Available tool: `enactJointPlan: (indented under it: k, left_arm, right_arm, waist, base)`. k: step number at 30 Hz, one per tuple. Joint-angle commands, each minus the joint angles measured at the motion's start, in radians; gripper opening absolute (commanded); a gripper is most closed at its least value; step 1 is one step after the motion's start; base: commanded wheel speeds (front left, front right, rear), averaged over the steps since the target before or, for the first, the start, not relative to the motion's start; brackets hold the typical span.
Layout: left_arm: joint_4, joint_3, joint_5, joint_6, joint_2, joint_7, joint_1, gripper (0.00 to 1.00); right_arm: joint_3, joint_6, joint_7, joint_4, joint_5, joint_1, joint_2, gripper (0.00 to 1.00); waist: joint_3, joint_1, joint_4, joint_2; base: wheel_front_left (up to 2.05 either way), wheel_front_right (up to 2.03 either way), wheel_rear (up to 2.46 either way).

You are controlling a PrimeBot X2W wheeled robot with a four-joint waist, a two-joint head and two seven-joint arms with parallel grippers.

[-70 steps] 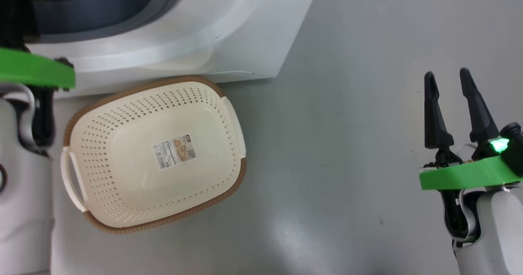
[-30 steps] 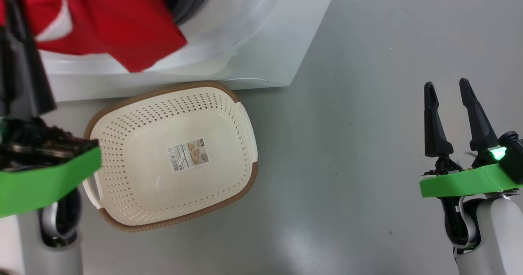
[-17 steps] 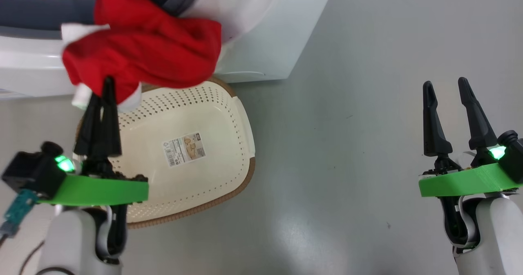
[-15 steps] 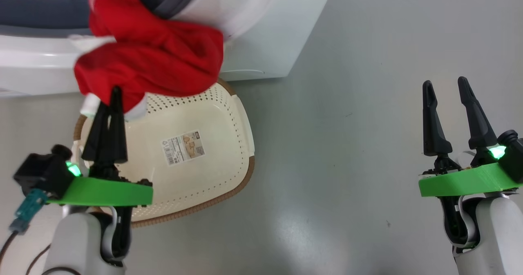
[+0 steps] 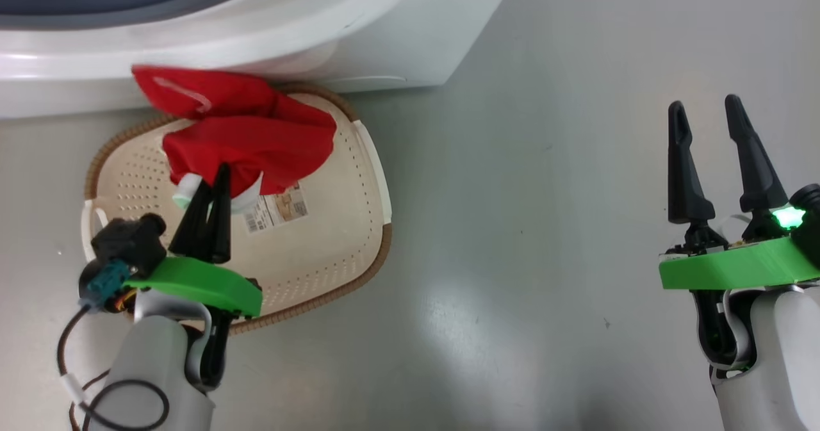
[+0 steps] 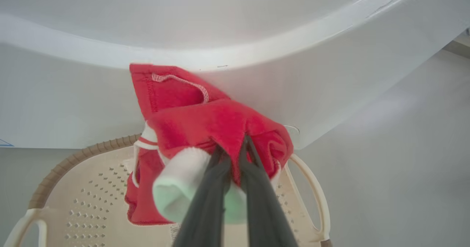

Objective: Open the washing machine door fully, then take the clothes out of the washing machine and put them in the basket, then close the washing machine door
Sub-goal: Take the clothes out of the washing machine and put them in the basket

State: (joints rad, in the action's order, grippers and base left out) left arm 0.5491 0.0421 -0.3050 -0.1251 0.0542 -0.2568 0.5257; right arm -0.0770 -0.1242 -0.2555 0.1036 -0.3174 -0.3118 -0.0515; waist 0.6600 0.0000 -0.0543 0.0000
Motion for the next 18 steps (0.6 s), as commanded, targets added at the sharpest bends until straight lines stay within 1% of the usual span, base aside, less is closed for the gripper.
enactJointPlan:
  k: [1, 9, 18]
  left_arm:
    - [0.008, -0.019, 0.013, -0.006, 0.035, -0.005, 0.008, 0.0]
    - [0.212, 0.011, 0.012, -0.006, 0.061, -0.005, 0.11, 0.0]
    - [0.33, 0.02, 0.015, -0.006, 0.081, -0.005, 0.21, 0.0]
  right_arm:
    - [0.025, -0.007, -0.006, -0.028, -0.011, 0.003, 0.001, 1.0]
    - [0.021, -0.007, -0.006, -0.04, -0.013, -0.018, 0.001, 1.0]
    - [0.016, -0.007, -0.006, -0.056, -0.007, -0.033, 0.001, 1.0]
  waist:
    - [0.031, 0.0, -0.006, 0.0]
    - [0.1, 0.0, -0.013, 0.0]
    - [0.153, 0.0, -0.012, 0.0]
  base:
    - [0.0, 0.0, 0.0]
    - [0.0, 0.0, 0.0]
    - [0.0, 0.0, 0.0]
